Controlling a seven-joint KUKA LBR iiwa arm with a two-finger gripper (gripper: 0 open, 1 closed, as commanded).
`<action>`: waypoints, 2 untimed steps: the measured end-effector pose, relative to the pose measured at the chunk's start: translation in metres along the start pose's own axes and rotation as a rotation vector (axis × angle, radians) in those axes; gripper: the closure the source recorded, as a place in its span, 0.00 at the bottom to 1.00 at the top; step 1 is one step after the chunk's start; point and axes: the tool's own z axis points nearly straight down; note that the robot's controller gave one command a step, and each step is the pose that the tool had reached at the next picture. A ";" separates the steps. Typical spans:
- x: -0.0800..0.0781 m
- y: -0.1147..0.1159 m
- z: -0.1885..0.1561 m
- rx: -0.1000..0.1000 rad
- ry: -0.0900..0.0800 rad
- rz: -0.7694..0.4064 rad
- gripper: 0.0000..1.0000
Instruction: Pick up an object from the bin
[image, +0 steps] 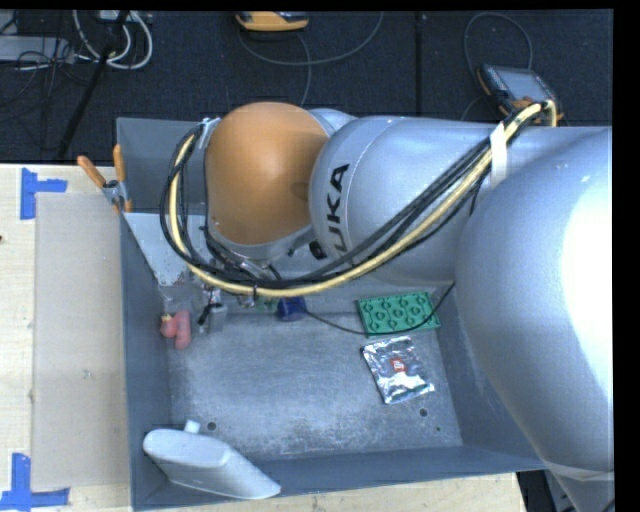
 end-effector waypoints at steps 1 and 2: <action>0.001 -0.002 0.004 0.001 0.007 0.005 0.00; -0.007 0.000 0.109 0.000 -0.002 -0.149 0.00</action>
Offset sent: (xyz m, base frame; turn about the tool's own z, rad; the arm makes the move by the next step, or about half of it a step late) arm 0.0000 0.0000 0.0000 0.0000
